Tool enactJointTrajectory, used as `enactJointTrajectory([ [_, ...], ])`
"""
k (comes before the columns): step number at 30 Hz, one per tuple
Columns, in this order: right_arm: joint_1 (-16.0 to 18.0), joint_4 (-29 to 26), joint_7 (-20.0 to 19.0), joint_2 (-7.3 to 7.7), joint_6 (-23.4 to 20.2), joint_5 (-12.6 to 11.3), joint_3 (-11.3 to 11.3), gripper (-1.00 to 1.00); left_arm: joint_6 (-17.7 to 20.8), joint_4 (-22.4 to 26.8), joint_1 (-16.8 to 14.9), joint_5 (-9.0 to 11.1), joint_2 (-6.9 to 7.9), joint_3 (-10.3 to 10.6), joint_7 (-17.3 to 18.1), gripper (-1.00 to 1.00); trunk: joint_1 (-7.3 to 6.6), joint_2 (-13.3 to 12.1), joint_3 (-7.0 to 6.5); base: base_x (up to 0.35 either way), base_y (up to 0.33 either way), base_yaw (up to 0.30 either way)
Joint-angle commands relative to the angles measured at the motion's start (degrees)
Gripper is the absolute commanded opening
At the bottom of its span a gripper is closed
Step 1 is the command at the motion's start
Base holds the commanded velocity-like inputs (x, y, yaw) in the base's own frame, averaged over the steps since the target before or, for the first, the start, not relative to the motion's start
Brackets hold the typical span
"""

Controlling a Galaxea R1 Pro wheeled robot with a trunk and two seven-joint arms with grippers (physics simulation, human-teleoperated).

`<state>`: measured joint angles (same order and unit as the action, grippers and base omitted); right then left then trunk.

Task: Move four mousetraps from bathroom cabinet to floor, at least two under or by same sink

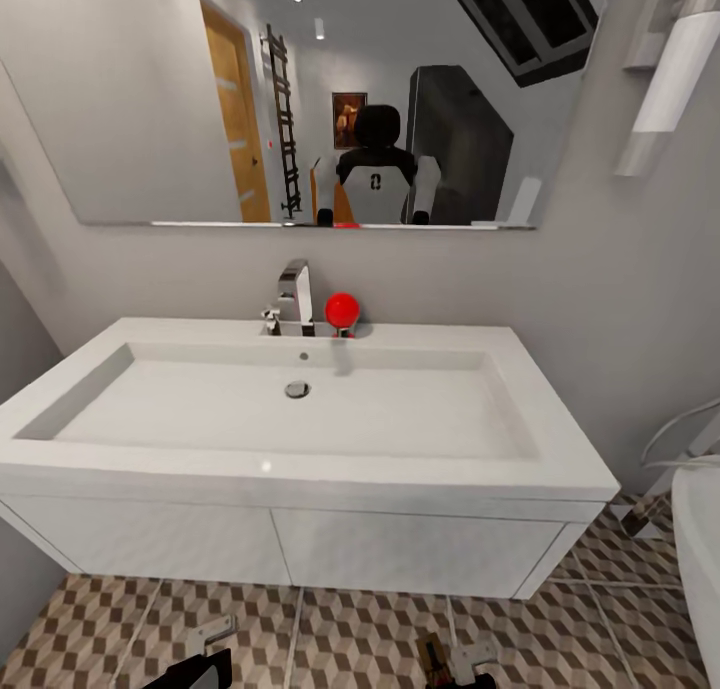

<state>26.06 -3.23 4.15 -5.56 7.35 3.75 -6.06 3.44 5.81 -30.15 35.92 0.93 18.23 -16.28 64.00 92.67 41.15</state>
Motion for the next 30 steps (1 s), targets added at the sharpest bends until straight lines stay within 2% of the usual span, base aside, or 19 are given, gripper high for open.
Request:
enactJointTrajectory([
  [1,0.0,0.1,0.5,-0.03,0.1,0.2,-0.4,-1.0,0.4,0.2,0.0,0.1,0.04,0.5,-0.3,-1.0,0.22,0.4,0.23,0.0,0.0,0.0],
  [30,0.0,0.0,0.7,0.09,-0.2,0.2,0.1,-1.0,0.4,0.2,0.0,0.1,0.0,0.5,-0.3,-1.0,6.59,12.1,5.44,0.0,0.0,0.0],
])
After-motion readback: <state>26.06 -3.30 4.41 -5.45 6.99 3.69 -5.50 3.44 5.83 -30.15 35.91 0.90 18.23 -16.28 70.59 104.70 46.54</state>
